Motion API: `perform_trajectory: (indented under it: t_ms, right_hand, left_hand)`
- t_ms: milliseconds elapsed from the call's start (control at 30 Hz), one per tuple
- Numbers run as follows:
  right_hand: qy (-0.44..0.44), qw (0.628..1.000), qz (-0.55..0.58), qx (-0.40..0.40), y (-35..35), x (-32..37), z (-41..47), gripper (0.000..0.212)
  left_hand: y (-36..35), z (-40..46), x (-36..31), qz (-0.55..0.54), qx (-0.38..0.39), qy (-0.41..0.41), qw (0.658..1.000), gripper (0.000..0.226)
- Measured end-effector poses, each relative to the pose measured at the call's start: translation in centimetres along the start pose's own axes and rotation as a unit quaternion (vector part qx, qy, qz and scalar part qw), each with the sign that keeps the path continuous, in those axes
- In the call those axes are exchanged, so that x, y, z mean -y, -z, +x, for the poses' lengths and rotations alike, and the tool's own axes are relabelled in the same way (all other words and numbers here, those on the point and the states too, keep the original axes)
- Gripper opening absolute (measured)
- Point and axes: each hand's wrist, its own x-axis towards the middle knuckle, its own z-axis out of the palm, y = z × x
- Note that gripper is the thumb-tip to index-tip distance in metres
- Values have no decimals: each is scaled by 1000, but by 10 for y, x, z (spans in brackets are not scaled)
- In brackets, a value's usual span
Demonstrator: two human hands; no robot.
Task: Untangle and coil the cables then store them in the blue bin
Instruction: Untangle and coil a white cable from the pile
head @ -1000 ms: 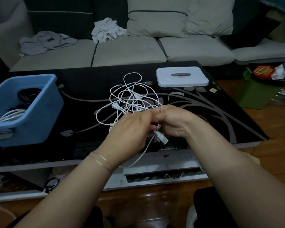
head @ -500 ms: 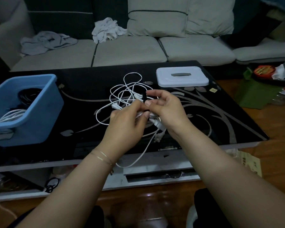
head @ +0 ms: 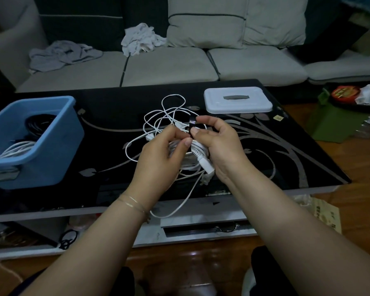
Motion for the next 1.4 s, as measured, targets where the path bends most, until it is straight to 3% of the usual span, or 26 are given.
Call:
perform_trajectory:
  t_ms: [134, 267, 668, 735, 835, 1102, 1235, 1402]
  right_hand:
    - [12, 999, -29, -11, 4, -1, -2, 23]
    - [90, 987, -133, -17, 5, -4, -3, 25]
    - [41, 998, -40, 9, -1, -8, -1, 34]
    - [47, 997, -47, 26, -2, -10, -1, 34]
    - [63, 994, -64, 57, -1, -8, 2, 33]
    - [78, 950, -271, 133, 8, -3, 4, 30]
    - [86, 916, -379, 102, 8, -5, -2, 26]
    - [76, 908, -400, 97, 6, -5, -5, 27]
  left_hand:
    - [-3, 0, 5, -34, 41, 25, 998, 5]
    - [-5, 1, 8, -26, 43, 16, 999, 7]
    - [4, 8, 2, -70, 74, 117, 988, 18]
    - [3, 7, 3, -40, 110, 116, 986, 14]
    - [1, 8, 5, -73, 102, 130, 984, 3]
    - [5, 11, 7, -234, 31, 189, 953, 17]
    - [4, 12, 11, -275, 7, 197, 941, 19]
    - [0, 11, 12, -315, 14, 214, 925, 18]
